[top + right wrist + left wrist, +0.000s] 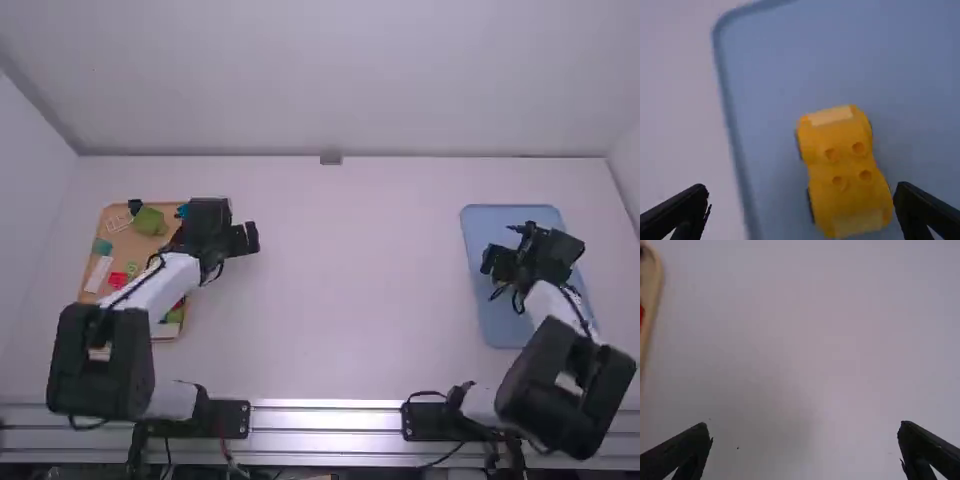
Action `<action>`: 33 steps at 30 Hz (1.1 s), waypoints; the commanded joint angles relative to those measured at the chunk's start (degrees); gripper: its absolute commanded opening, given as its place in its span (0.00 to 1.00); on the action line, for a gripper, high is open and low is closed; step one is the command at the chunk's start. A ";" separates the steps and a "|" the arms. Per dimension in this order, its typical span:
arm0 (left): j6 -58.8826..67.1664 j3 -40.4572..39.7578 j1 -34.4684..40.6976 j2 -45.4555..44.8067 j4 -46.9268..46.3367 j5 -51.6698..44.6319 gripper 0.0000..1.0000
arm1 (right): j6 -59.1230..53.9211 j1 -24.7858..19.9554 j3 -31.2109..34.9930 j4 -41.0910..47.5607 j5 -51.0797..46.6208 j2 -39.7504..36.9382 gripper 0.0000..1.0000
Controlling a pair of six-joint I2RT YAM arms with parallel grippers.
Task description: Assemble lego blocks to make yellow taxi
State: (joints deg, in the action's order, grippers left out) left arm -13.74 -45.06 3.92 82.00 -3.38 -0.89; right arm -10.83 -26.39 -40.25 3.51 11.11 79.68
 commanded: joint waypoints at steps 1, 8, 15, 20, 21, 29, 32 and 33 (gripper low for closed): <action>1.62 -1.18 2.64 -6.99 -1.64 5.64 0.99 | 0.31 4.61 -0.22 2.78 -5.73 -8.37 0.99; 1.60 -1.16 7.02 -23.17 -7.76 5.46 0.99 | 0.33 18.18 -0.20 7.06 -6.10 -25.27 0.99; 3.80 1.07 4.68 -30.84 -8.00 2.41 0.95 | 2.54 25.42 2.03 5.48 -8.75 -32.66 0.95; 7.91 5.18 0.57 -34.95 -3.89 0.89 0.88 | 6.68 26.39 6.18 1.34 -11.11 -36.80 0.88; 8.39 5.66 0.09 -35.42 -3.41 0.89 0.87 | 7.16 26.39 6.66 0.86 -11.11 -37.28 0.87; 13.74 14.28 -3.92 -44.05 3.38 0.89 0.72 | 10.83 26.39 15.38 -3.51 -11.11 -46.00 0.72; 13.74 17.68 -3.92 -47.45 3.38 0.89 0.66 | 10.83 26.39 18.83 -3.51 -11.11 -49.45 0.66; 13.74 19.10 -3.92 -48.87 3.38 0.89 0.64 | 10.83 26.39 20.26 -3.51 -11.11 -50.88 0.63</action>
State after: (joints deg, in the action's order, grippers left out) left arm -1.21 -27.46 0.12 34.63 -0.12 0.62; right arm -0.64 -0.05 -21.74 0.14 0.58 30.24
